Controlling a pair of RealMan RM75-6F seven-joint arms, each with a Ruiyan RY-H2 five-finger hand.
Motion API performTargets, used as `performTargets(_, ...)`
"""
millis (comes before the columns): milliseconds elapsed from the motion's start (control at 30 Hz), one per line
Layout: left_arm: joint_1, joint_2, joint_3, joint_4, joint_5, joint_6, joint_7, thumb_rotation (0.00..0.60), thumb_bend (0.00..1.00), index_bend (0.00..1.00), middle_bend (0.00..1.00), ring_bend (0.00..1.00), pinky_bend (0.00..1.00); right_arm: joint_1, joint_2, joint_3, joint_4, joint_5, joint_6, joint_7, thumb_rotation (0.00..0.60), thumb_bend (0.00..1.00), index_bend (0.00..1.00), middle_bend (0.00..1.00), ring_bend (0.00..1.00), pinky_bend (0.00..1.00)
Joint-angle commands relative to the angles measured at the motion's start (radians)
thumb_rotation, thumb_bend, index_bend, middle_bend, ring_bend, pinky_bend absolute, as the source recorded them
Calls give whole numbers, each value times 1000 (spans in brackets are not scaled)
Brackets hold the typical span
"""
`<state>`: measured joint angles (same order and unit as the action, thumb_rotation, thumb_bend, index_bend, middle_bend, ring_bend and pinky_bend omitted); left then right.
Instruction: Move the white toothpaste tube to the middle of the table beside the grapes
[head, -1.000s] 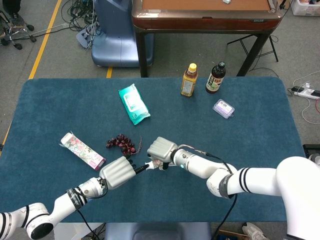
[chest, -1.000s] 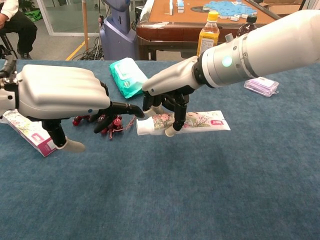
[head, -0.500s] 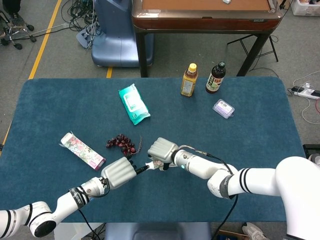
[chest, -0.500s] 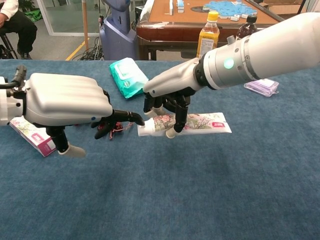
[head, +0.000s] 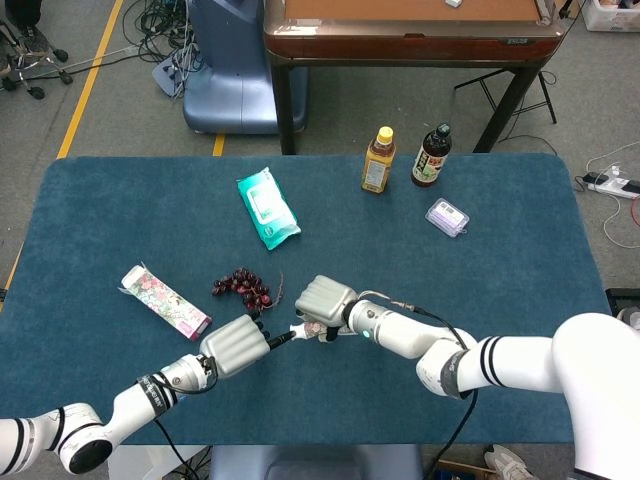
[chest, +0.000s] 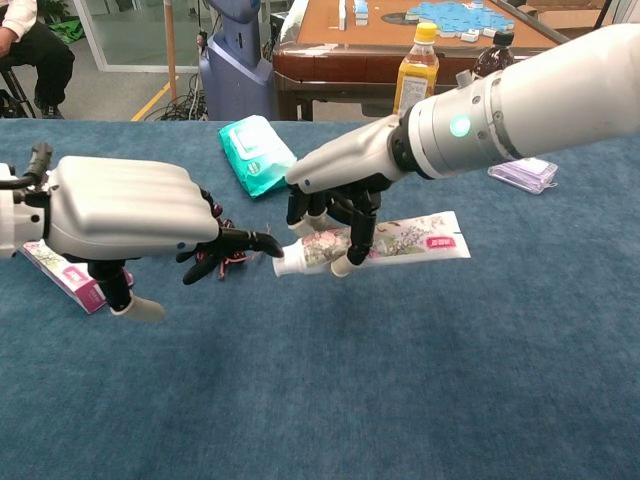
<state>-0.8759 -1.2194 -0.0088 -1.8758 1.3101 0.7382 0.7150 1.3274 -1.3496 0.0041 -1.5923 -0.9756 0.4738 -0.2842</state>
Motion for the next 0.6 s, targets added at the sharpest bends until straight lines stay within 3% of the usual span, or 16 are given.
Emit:
performTargets(33,-5,-3,3,5,-9,0,1,600,204,60,507,464,260,-1,-1,0,1,-4,-2,5,600,1000,812,713,652,468)
performTargets(600,-34,-21,30,23,-61,1,25,600,204,60,507,464,260,-13,1,14,0,-43,-6,44,600,1000,870,746,674,469)
